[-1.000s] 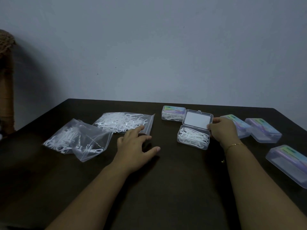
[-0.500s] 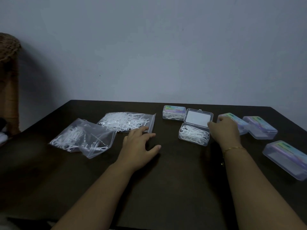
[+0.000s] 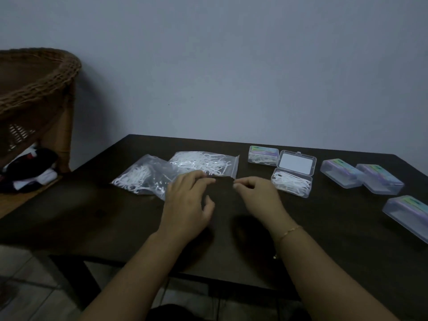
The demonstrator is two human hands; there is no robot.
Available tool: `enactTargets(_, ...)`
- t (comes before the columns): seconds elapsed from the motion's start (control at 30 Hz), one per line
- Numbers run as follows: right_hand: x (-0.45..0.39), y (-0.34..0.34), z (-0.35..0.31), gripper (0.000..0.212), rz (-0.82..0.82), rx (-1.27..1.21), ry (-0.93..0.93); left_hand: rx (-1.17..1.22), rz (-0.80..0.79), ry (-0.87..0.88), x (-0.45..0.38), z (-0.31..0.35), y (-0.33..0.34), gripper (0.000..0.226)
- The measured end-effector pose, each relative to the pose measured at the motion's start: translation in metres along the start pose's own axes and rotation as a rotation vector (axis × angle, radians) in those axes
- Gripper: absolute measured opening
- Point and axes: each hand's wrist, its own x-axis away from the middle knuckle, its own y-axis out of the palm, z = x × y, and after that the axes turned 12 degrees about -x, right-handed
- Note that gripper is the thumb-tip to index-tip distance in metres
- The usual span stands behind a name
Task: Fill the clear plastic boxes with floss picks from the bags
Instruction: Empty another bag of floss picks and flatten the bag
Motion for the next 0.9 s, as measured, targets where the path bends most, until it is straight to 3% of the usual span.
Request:
enactTargets(0.13, 0.014, 0.053, -0.017, 0.017, -0.237, -0.325, 0.100, -0.032, 0.149, -0.297, 0.013, -0.036, -0.018, 0.030)
enactTargets(0.27, 0.011, 0.088, -0.032, 0.023, -0.290, -0.473, 0.309, -0.060, -0.083, -0.418, 0.019, -0.057, -0.020, 0.059)
enactTargets(0.4, 0.008, 0.102, -0.039, 0.017, -0.301, -0.438, 0.330, -0.092, -0.215, -0.351, 0.023, -0.056, -0.021, 0.063)
enactTargets(0.57, 0.009, 0.076, -0.041, 0.018, -0.282, -0.195, 0.102, -0.132, -0.136, -0.215, 0.027, -0.048, -0.025, 0.062)
enactTargets(0.67, 0.017, 0.043, -0.041, 0.019, -0.301, -0.092, -0.012, -0.078, -0.125, -0.081, 0.021, -0.046, -0.028, 0.083)
enactTargets(0.77, 0.023, 0.009, -0.040, 0.019, -0.317, -0.086, -0.068, -0.033, -0.284, 0.039, 0.001, -0.045, -0.029, 0.120)
enactTargets(0.9, 0.027, -0.030, -0.037, 0.017, -0.262, -0.078, -0.101, 0.052, -0.574, 0.021, -0.018, -0.044, -0.028, 0.135)
